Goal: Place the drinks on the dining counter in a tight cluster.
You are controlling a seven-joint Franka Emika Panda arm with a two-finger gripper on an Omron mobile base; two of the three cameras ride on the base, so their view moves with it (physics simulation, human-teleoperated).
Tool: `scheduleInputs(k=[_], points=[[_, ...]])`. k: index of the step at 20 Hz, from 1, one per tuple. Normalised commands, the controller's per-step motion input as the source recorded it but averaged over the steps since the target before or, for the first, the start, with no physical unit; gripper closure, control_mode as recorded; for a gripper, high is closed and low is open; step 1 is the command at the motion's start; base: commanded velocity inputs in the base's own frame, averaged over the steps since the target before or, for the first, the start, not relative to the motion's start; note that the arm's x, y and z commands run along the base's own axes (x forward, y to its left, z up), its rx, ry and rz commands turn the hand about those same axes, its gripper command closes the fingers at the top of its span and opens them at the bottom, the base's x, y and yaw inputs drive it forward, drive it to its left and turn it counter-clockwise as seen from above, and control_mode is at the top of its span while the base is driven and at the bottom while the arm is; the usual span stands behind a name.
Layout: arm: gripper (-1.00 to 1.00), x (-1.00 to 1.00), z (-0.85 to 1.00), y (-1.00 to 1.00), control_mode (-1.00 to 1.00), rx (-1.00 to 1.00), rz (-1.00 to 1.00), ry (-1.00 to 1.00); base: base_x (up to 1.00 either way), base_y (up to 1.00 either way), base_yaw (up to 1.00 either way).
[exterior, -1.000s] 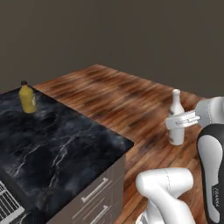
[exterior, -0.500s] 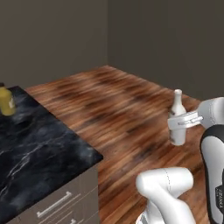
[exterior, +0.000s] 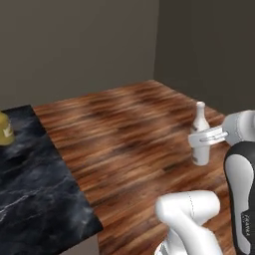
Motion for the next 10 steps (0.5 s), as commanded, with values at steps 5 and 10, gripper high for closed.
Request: scheduleInputs(k=[5,10], points=[[1.0,0.0,0.0,0.0,1.0,0.0,0.0,0.0,0.64,-0.97,0.55],[1.0,0.0,0.0,0.0,1.0,0.0,0.0,0.0,0.45,-1.0,0.6]])
